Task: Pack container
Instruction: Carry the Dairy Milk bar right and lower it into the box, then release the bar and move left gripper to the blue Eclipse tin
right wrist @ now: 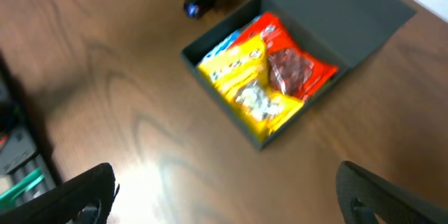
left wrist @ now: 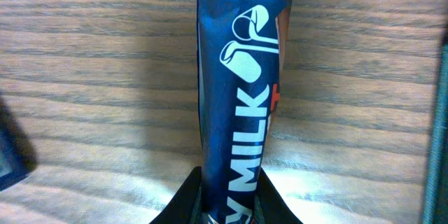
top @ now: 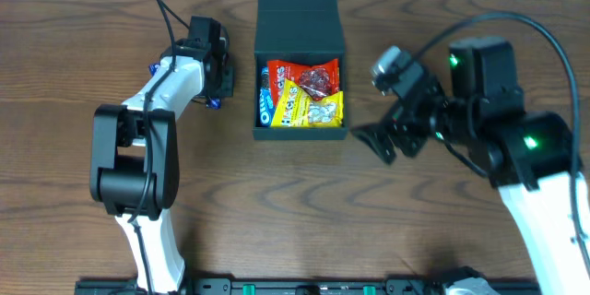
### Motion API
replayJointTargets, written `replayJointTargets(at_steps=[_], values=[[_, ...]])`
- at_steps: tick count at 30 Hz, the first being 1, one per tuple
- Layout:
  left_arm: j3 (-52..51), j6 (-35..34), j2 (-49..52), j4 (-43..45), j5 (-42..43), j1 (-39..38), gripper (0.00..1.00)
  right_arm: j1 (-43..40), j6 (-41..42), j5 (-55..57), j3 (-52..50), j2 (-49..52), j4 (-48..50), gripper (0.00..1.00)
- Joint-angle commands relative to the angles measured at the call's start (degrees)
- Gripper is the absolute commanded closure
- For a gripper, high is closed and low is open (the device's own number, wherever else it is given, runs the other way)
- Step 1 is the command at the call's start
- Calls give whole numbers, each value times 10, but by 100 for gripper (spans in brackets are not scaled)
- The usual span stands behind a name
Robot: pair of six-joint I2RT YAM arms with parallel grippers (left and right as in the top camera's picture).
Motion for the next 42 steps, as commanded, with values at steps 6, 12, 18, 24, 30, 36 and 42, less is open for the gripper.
replayJointTargets(at_steps=[6,12,18,24,30,36,42], values=[[11,-18,-122,0,2,-20,84,-4,6,-1,2,-60,-54,1],[11,-52,-139,-3,37,-75,84,-4,6,-1,2,-58,-54,1],[11,-145,-139,-30,37,-131,85,-4,6,-1,2,-58,-55,1],[11,-225,-139,-87,55,-143,85,-4,6,-1,2,-58,-55,1],[11,-226,-139,-87,88,-143,84,-4,6,-1,2,-58,-55,1],[11,-226,-139,-86,96,-141,47,-4,6,-1,2,-58,-55,1],[12,-226,-150,-83,86,-109,60,-4,6,-1,2,-58,-55,1]])
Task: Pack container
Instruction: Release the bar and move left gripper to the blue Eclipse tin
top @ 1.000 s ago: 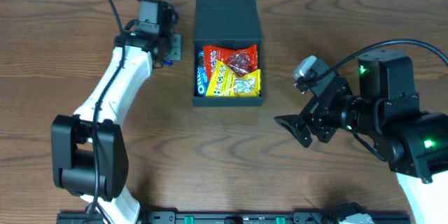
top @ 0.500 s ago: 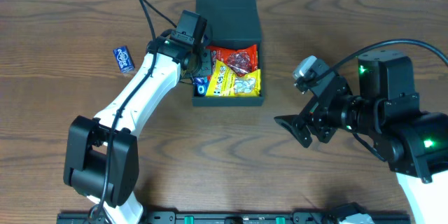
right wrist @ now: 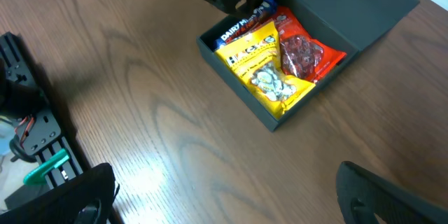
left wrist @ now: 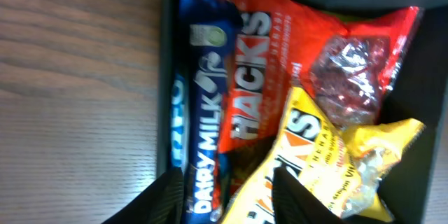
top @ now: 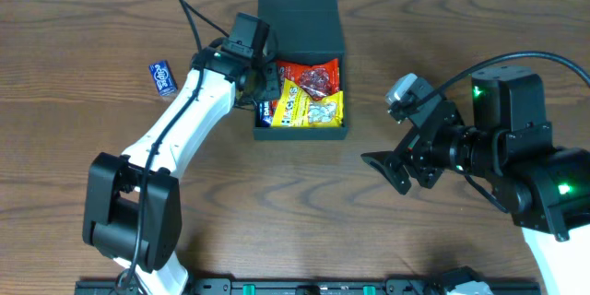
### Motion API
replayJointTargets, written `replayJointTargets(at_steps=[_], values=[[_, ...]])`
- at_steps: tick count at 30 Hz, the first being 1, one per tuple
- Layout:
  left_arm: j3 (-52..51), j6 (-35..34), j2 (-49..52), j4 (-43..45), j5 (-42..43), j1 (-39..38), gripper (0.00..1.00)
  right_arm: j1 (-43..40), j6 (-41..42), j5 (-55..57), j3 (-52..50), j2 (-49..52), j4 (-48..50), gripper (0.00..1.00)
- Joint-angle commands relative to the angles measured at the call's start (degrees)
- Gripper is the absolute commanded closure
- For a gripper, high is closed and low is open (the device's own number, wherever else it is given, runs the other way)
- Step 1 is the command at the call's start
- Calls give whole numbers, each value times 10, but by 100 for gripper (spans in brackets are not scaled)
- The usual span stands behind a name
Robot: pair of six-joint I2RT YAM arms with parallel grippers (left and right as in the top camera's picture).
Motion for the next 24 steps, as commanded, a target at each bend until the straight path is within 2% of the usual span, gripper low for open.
replayJointTargets(at_steps=[1,4,9,13,18,22,24], values=[[12,2,-20,6,-4,31,59,-4,6,-2,2,0,-1,1],[12,2,-37,21,-24,68,55,-4,6,-2,2,0,-1,1],[12,2,-45,27,-99,150,43,-4,6,-2,2,0,-1,1],[12,2,-43,45,-146,194,42,-4,6,-2,2,0,-1,1],[11,2,-15,58,-211,215,40,-4,6,-2,2,0,-1,1],[11,2,33,80,-213,216,37,-4,6,-2,2,0,-1,1],[11,-21,63,97,-213,221,36,-4,6,-2,2,0,-1,1]])
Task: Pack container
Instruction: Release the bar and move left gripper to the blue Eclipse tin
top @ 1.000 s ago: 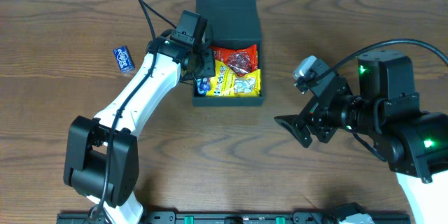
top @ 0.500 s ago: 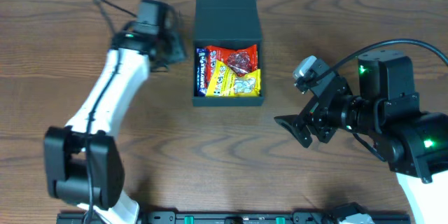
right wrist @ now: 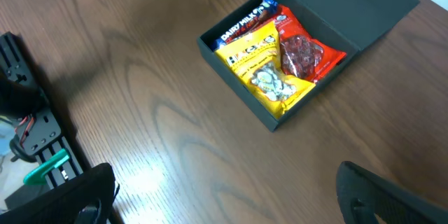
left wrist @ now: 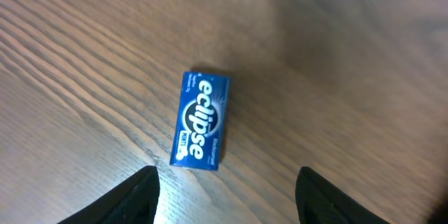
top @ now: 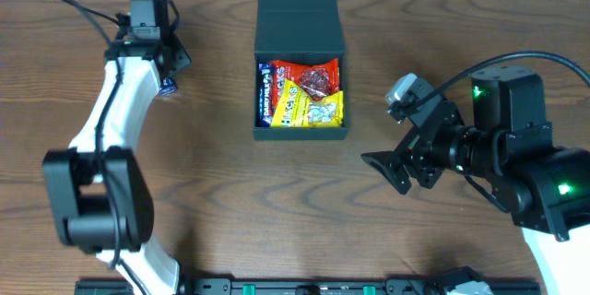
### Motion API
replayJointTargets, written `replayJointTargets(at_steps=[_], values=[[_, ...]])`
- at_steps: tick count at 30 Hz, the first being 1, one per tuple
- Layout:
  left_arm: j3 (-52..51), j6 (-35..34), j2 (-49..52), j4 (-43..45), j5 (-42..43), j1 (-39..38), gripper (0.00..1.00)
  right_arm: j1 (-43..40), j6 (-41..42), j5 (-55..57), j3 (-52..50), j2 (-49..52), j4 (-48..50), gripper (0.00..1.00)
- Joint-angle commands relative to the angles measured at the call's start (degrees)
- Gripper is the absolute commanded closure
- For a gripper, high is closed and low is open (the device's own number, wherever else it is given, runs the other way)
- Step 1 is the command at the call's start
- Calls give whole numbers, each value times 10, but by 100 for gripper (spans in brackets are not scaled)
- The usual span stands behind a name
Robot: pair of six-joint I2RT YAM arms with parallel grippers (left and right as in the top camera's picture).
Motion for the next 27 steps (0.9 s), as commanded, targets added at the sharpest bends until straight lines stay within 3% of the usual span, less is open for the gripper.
replayJointTargets(at_steps=[1,19,27], values=[[11,-31,43,14,-18,12,36,-4,6,-2,2,0,-1,1],[11,-50,143,73,29,38,31,-4,6,-2,2,0,-1,1],[11,-45,152,75,30,42,44,-4,6,-2,2,0,-1,1]])
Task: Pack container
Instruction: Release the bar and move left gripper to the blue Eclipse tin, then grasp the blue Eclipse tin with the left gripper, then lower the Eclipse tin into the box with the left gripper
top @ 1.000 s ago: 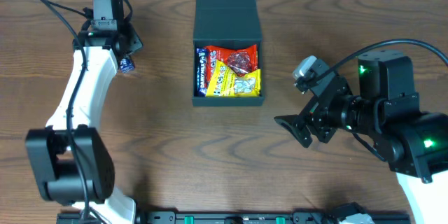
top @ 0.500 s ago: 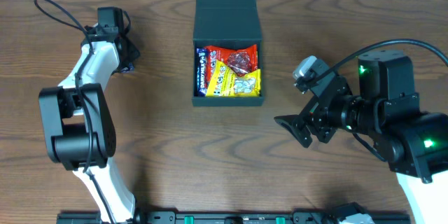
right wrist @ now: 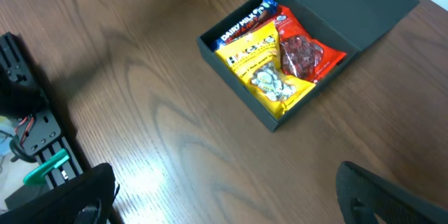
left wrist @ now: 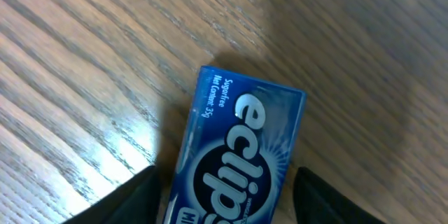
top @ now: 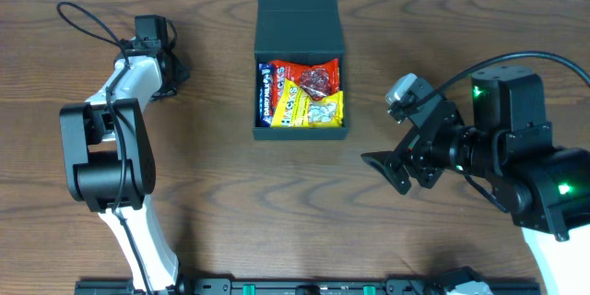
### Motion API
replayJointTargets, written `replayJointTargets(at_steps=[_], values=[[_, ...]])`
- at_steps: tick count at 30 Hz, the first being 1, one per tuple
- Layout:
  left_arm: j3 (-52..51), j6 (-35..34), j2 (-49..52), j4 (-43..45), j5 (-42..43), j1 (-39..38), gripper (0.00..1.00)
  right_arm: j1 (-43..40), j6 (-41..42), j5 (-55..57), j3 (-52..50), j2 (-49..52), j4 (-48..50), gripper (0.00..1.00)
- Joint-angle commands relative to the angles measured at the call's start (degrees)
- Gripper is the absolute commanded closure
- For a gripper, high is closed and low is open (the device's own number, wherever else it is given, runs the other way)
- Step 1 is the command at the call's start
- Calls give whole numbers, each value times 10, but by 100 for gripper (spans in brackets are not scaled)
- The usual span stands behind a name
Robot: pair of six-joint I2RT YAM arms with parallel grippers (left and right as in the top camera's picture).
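Observation:
A blue Eclipse mints pack (left wrist: 238,154) lies flat on the wooden table at the far left. My left gripper (left wrist: 227,206) is open and low over it, with one dark finger (left wrist: 133,199) on each side of the pack. In the overhead view the left gripper (top: 166,76) hides the pack. The dark open box (top: 300,131) holds a Dairy Milk bar (top: 265,92), a red Hacks bag (top: 313,76) and a yellow Hacks bag (top: 312,109). My right gripper (top: 398,159) hangs open to the right of the box, holding nothing.
The box's lid (top: 300,14) lies folded back flat behind it. From the right wrist the box (right wrist: 231,63) shows ahead over bare wood. A black rail (top: 295,286) runs along the table's near edge.
My left gripper has come down close over the Eclipse pack, which now lies between its open fingers. The right arm and the box's contents have not moved.
My left gripper was shut on the Dairy Milk bar on the table left of the box. Then it was over the box with the bar lying along the box's left side. Then it was open above the Eclipse pack, and now straddles it.

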Motion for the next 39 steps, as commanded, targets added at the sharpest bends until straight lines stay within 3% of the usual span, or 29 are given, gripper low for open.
replayJointTargets(at_steps=[1,4,13,17,23,29,39], values=[[10,0,11,0,1,2,46,-4,6,-2,2,0,-1,1],[10,0,11,-5,1,2,58,-4,6,-2,2,0,-1,1],[19,71,-1,-26,29,2,73,-4,6,-2,2,0,-1,1],[61,107,-21,-73,29,-2,85,-4,6,-2,2,0,-1,1],[144,189,-57,-130,28,-31,86,-4,6,-2,2,0,-1,1],[174,256,-88,-133,32,-82,86,-4,6,-2,2,0,-1,1],[174,531,-91,-153,199,-195,87,-4,6,-2,2,0,-1,1]])
